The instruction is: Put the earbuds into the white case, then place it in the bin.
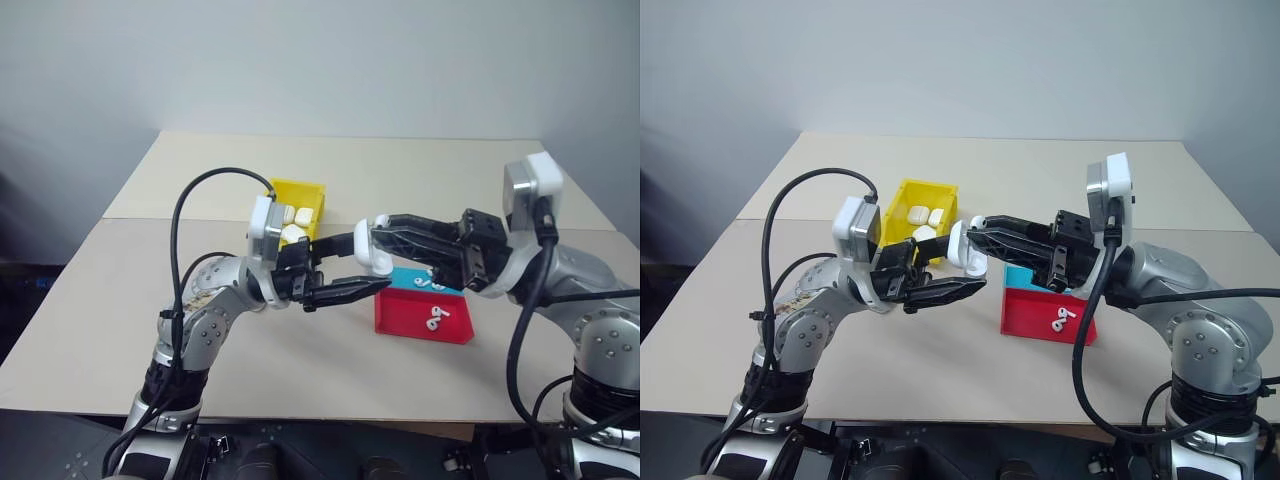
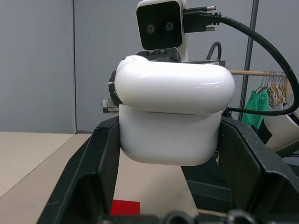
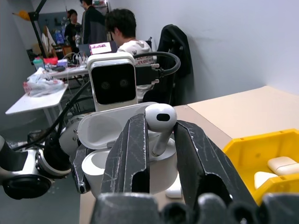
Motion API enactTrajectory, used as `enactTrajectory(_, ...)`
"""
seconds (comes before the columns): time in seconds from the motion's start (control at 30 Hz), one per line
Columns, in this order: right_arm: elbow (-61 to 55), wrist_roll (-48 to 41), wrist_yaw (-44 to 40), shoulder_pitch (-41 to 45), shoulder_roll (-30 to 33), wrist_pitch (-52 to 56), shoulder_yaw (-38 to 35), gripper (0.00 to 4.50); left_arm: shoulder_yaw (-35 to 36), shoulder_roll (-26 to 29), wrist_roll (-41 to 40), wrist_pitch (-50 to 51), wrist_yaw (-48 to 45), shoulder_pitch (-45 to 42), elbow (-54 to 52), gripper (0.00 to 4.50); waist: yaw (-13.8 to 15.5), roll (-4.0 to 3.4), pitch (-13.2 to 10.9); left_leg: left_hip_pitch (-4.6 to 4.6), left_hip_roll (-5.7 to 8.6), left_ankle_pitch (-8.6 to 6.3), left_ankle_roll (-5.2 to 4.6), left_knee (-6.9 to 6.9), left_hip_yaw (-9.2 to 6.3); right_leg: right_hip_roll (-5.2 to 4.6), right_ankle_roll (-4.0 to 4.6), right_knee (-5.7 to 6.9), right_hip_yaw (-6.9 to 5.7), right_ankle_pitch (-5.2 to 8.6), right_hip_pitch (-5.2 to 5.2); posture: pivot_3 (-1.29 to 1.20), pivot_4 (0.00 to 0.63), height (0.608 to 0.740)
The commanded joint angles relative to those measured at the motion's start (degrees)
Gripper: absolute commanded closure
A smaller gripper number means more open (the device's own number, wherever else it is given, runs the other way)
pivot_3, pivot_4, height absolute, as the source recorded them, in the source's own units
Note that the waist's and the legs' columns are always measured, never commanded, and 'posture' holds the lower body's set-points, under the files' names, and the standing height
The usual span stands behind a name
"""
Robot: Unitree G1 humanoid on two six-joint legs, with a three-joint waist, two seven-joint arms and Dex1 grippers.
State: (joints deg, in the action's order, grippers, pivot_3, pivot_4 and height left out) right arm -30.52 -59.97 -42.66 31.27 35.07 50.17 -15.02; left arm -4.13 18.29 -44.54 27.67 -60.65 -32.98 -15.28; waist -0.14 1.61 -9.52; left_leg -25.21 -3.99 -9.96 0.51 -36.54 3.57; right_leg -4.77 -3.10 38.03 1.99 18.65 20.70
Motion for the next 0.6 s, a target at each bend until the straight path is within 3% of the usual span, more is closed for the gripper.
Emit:
enactTrajectory(0.03, -1.34, 3.21, -1.57, -1.3, 2.54, -2.46, 2.18, 3.88, 0.54, -0.52, -0.72, -1.39, -0.17, -0.79, -2.03, 1.69, 0.01, 0.0, 0.0, 0.0, 0.0, 0.0, 0.0, 0.0, 0.0, 0.0, 0.0, 0.0, 0.0, 0.0, 0.0, 0.0, 0.15, 0.74)
enactTrajectory(0.1, -1.23, 3.8, -2.3, -1.62, 3.35, -3.38, 3.02, 3.88, 0.56, -0.56, -0.56, -1.53, -0.21, -0.85, -1.91, 1.69, 0.01, 0.0, 0.0, 0.0, 0.0, 0.0, 0.0, 0.0, 0.0, 0.0, 0.0, 0.0, 0.0, 0.0, 0.0, 0.0, 0.15, 0.74)
enactTrajectory(0.5, -0.55, 4.96, -5.57, -1.9, 6.91, -6.53, 4.48, 0.1, 0.76, -1.33, 0.54, -2.11, -0.43, -1.73, -0.64, 1.69, 0.0, 0.0, 0.0, 0.0, 0.0, 0.0, -0.01, 0.0, 0.0, 0.0, 0.0, -0.01, 0.0, 0.0, 0.0, 0.0, 0.15, 0.74)
enactTrajectory(0.6, 0.43, 4.35, -5.18, -1.12, 7.49, -6.2, 3.34, 0.1, 0.71, -1.56, 0.71, -2.3, -0.6, -1.88, -0.22, 1.69, 0.05, 0.0, 0.0, 0.0, 0.0, 0.0, -0.01, 0.0, 0.0, 0.0, 0.0, -0.01, 0.0, 0.0, 0.0, 0.0, 0.15, 0.74)
